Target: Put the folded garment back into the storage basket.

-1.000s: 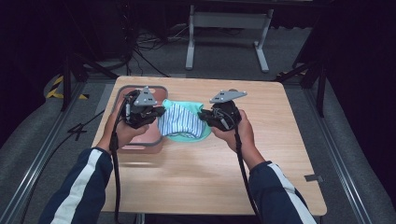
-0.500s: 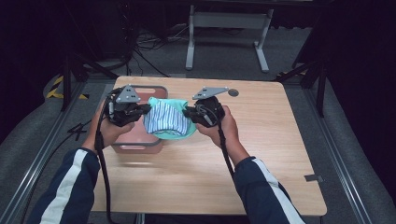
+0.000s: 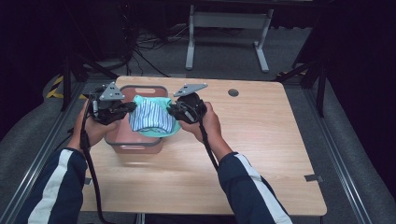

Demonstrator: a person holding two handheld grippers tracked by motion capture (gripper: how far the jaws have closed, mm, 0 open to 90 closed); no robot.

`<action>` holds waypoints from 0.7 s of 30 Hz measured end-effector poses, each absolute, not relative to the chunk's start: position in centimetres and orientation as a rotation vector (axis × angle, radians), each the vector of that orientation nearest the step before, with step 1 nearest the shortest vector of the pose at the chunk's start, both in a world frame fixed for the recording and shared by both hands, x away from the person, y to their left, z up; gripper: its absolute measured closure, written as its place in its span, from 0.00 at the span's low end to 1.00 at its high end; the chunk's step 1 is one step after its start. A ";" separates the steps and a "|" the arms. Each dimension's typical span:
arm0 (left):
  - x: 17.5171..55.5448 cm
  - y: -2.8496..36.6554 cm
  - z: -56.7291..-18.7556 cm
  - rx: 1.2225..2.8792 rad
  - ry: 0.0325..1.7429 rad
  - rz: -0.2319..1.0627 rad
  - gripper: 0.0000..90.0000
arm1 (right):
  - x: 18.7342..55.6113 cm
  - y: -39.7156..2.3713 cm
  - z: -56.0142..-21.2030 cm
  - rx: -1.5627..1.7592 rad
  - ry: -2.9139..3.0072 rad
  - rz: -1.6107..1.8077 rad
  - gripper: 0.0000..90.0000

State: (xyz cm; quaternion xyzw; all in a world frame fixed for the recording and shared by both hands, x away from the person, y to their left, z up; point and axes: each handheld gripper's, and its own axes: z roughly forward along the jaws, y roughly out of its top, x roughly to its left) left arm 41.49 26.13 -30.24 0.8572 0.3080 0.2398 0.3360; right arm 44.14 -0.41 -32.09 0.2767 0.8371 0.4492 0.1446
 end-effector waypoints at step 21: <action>41.6 29.4 -32.3 2.248 0.893 0.662 0.96 | 45.1 5.4 -34.2 0.749 2.491 1.238 0.92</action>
